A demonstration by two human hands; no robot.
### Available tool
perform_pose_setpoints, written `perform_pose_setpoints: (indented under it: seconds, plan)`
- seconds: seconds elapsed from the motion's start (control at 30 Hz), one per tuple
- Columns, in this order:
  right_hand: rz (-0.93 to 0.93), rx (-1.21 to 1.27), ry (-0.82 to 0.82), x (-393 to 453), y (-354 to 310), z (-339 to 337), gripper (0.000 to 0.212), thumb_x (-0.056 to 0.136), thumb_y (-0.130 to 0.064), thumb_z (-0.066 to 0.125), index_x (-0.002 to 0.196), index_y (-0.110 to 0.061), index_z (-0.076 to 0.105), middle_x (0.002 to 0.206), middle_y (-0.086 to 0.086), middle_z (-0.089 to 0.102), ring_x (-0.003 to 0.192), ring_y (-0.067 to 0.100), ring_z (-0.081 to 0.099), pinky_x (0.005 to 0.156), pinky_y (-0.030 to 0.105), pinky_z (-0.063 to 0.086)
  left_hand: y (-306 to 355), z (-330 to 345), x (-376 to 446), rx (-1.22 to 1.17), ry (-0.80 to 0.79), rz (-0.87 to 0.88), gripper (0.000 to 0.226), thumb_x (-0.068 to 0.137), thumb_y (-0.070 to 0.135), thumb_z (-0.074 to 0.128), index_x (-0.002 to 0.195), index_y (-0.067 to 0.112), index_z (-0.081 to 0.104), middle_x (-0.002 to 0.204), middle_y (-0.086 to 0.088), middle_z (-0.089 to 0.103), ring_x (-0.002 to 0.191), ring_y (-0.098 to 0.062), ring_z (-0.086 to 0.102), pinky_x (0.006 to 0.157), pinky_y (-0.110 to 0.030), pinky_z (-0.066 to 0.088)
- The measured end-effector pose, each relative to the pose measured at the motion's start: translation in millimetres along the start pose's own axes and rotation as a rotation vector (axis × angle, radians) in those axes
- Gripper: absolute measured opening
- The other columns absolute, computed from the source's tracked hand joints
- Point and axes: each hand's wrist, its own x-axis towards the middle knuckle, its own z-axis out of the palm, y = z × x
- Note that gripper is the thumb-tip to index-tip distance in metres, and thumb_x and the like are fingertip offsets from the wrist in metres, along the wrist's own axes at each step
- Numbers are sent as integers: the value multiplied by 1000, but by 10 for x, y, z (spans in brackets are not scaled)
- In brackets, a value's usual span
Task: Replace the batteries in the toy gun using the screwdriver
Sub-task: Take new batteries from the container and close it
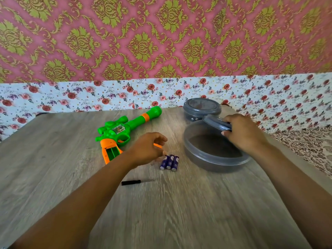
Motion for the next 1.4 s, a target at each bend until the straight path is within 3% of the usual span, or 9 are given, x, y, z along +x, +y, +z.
perform_pose_setpoints:
  seconds: [0.13, 0.33, 0.53, 0.73, 0.87, 0.97, 1.2, 1.3, 1.4]
  plan:
    - [-104, -27, 33, -155, -116, -53, 35, 77, -17, 72, 111, -13, 63, 106, 8, 58, 96, 25, 55, 79, 32, 44, 8, 19, -3, -30, 0, -9, 39, 83, 2, 66, 120, 11, 58, 117, -8, 62, 102, -20, 63, 80, -33, 57]
    - [-329, -64, 55, -424, -166, -72, 37, 76, -18, 72, 112, -13, 64, 106, 6, 58, 105, 26, 52, 89, 45, 48, 97, 150, 1, 198, -13, 119, 59, 79, 12, 73, 132, 20, 47, 124, -3, 57, 101, -15, 60, 83, -22, 50]
    - [-506, -90, 153, -598, -105, -23, 35, 73, -30, 60, 100, -9, 66, 95, 5, 61, 91, 27, 60, 82, 35, 49, 169, 325, -3, 300, 68, 189, 78, 77, 21, 76, 142, 25, 32, 133, 1, 50, 95, -5, 52, 75, -14, 43]
    - [-501, 12, 157, -636, -55, 45, 43, 78, -45, 50, 104, -13, 65, 100, 4, 61, 94, 24, 60, 82, 29, 41, 222, 406, -21, 273, 70, 205, 82, 77, 25, 75, 144, 27, 28, 137, -3, 46, 108, -15, 55, 84, -19, 46]
    - [-464, -116, 75, -614, -11, 74, 74, 71, -69, 48, 122, -16, 57, 123, 3, 58, 114, 25, 54, 95, 39, 42, 210, 476, -16, 300, 93, 218, 86, 75, 30, 77, 144, 26, 26, 136, -5, 46, 115, -19, 52, 94, -30, 49]
    - [-429, -219, -16, -625, 45, 89, 86, 64, -77, 43, 128, -20, 51, 128, 2, 57, 118, 26, 54, 96, 44, 43, 197, 512, -13, 320, 105, 227, 87, 75, 29, 77, 144, 23, 25, 138, -6, 45, 119, -21, 50, 96, -33, 47]
    - [-474, -167, 48, -693, 140, 104, 71, 70, -70, 44, 125, -25, 52, 125, -4, 59, 114, 20, 56, 94, 40, 46, 182, 497, -27, 420, 179, 280, 87, 75, 33, 76, 145, 25, 25, 142, -3, 34, 122, -20, 48, 99, -30, 45]
    - [-415, 150, 40, -655, 128, 24, 65, 75, -67, 44, 119, -21, 59, 117, -3, 63, 108, 15, 57, 90, 35, 47, 213, 448, -3, 505, 129, 392, 94, 74, 36, 76, 148, 27, 20, 152, 2, 21, 137, -19, 29, 111, -26, 26]
    - [-313, 347, 61, -493, 103, -38, 55, 83, -60, 50, 115, -17, 63, 113, 1, 67, 103, 15, 61, 86, 31, 48, 278, 414, 83, 591, 56, 576, 88, 75, 32, 76, 147, 26, 26, 157, 1, 19, 143, -16, 17, 112, -18, 10]
